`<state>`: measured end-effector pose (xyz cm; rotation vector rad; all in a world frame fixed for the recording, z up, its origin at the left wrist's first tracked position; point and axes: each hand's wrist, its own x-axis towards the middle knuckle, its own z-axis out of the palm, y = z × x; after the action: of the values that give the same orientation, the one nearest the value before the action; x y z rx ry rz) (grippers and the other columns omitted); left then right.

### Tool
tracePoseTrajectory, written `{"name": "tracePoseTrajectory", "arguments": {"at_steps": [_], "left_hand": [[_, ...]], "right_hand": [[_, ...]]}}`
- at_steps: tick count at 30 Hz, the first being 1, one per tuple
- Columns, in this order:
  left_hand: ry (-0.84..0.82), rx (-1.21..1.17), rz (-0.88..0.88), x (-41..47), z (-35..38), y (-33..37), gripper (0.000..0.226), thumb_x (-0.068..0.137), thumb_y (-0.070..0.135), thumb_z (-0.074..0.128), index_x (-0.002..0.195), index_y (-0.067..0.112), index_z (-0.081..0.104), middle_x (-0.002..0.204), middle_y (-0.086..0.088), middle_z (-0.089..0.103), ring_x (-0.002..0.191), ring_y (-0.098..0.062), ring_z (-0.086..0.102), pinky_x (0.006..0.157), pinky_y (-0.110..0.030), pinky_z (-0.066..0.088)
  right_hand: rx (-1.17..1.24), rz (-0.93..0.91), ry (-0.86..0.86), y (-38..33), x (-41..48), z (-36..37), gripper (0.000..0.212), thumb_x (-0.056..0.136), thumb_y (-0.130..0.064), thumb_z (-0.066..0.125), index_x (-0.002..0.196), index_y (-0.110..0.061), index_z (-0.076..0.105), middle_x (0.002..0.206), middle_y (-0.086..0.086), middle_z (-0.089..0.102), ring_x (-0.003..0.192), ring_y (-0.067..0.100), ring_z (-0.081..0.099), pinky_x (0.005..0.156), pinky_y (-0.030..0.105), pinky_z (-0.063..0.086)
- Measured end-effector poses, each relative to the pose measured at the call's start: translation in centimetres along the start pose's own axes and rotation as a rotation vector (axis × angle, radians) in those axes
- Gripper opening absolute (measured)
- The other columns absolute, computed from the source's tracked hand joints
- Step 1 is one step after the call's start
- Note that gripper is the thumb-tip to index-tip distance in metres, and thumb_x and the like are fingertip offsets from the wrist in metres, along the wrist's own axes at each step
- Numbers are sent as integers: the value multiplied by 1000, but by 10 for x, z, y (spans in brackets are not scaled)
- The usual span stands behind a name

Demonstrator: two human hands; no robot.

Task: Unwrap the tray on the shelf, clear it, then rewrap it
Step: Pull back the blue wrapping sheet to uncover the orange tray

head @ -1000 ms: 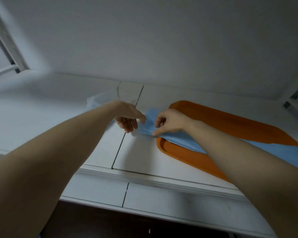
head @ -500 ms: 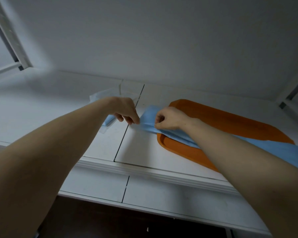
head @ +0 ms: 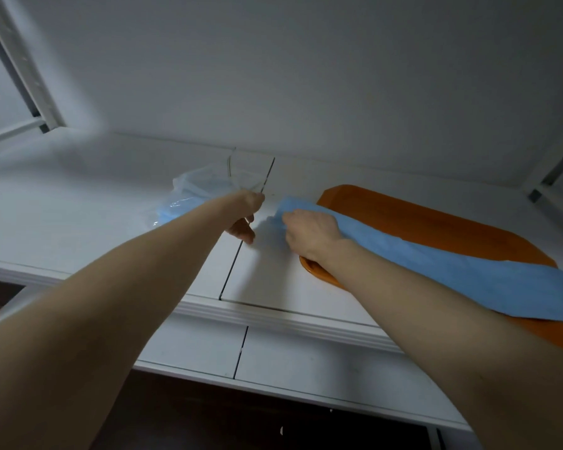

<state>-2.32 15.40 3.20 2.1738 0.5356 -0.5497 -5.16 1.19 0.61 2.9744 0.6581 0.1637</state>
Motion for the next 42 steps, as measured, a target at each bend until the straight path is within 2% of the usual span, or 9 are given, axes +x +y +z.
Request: {"name": "tracePoseTrajectory", "arguments": {"at_steps": [3, 6, 12, 15, 19, 23, 27, 35, 42], "left_hand": [[-106, -267, -46, -1, -3, 0, 95, 84, 75, 29, 127, -8, 45, 113, -27, 61, 77, -33, 69, 73, -36, 58], [-231, -431, -72, -2, 6, 5, 111, 72, 82, 44, 137, -7, 36, 117, -24, 60, 88, -32, 69, 69, -36, 59], [-185, -436, -12, 4, 33, 14, 35, 89, 27, 64, 114, 5, 54, 82, -7, 57, 69, -15, 57, 60, -23, 51], [-84, -417, 49, -3, 34, 19, 32, 94, 12, 57, 124, 2, 49, 81, -10, 53, 72, -19, 56, 60, -28, 52], [161, 35, 220, -10, 40, 30, 41, 92, 5, 52, 131, -2, 44, 124, -19, 55, 109, -33, 58, 90, -41, 52], [551, 508, 621, -14, 67, 42, 50, 86, 0, 46, 135, 9, 43, 136, -18, 40, 128, -36, 37, 102, -41, 37], [241, 772, 907, -21, 118, 63, 39, 92, 0, 40, 130, 7, 51, 132, -15, 49, 125, -30, 44, 97, -34, 39], [-142, 1046, 687, -12, 164, 59, 71, 92, 60, 35, 151, 32, 8, 160, -8, 5, 146, -34, 5, 118, -53, 13], [-33, 1075, 750, -38, 177, 87, 82, 86, 68, 40, 149, 19, 22, 153, -11, 26, 139, -34, 27, 111, -46, 28]], "right_hand": [[92, 62, 95, 6, -1, -5, 25, 98, -18, 38, 118, -11, 51, 113, 9, 60, 98, 30, 60, 66, 34, 37], [114, 26, 127, 11, -7, -8, 23, 99, -22, 38, 115, -12, 50, 110, 8, 60, 95, 29, 60, 65, 34, 38], [332, 11, 158, 24, -24, -4, 28, 96, -32, 42, 115, -19, 57, 107, 2, 65, 96, 24, 61, 69, 33, 44], [366, 192, 175, 49, -28, 1, 28, 95, -19, 43, 120, -20, 55, 125, 0, 57, 110, 23, 57, 82, 34, 46], [305, 364, -118, 82, -37, 13, 25, 87, -14, 53, 108, -21, 65, 119, 1, 62, 110, 22, 58, 88, 33, 50], [459, 466, 39, 99, -48, 20, 31, 87, -6, 48, 110, -19, 65, 120, 2, 62, 112, 23, 57, 93, 36, 49], [287, 467, -39, 119, -62, 23, 42, 91, -3, 46, 131, -12, 48, 134, 10, 45, 125, 28, 43, 103, 39, 41], [243, 575, -461, 160, -114, 40, 81, 93, -65, 20, 153, -18, -7, 160, 3, -12, 148, 22, -8, 121, 42, 3], [263, 674, -430, 180, -135, 37, 75, 94, -65, 16, 152, -25, -10, 158, 5, -22, 147, 26, -15, 120, 46, 1]]}}
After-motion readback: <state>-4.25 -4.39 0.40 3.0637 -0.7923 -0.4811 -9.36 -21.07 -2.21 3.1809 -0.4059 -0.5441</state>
